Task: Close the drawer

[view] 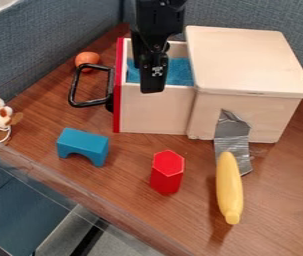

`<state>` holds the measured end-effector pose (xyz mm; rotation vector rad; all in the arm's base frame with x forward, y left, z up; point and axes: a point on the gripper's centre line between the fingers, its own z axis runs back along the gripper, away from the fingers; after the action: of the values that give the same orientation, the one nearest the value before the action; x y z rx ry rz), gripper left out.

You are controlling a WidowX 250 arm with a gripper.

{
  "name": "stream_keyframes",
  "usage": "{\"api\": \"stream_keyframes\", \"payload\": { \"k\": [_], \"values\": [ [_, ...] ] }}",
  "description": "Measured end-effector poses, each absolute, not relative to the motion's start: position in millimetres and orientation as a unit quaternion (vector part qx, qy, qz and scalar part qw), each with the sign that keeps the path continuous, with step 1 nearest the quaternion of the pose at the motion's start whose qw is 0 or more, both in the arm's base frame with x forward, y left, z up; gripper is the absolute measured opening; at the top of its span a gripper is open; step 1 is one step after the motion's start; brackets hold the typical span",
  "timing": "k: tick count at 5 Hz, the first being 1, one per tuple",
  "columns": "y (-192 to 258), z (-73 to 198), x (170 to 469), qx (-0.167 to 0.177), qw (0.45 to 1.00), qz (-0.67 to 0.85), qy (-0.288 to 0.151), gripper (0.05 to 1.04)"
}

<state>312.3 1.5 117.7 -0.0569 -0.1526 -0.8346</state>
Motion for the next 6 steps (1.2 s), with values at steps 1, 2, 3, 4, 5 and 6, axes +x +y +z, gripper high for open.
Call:
{"api": "stream_keyframes", "payload": {
  "k": [1,2,3,4,5,6],
  "values": [
    [2.1,108.9,310.8,-0.034,0.911,-0.406,-0.061,0.999],
    [32.0,113.2,300.8,-0.033,0.921,-0.383,-0.063,0.999],
    [48.2,125.3,289.3,-0.027,0.922,-0.379,-0.075,1.000],
    [72.5,132.7,279.4,-0.013,0.926,-0.368,-0.086,0.999],
    [83.2,132.6,275.5,-0.009,0.924,-0.372,-0.084,1.000],
    [100.8,128.7,275.0,0.032,0.924,-0.374,-0.070,0.999]
  ]
}}
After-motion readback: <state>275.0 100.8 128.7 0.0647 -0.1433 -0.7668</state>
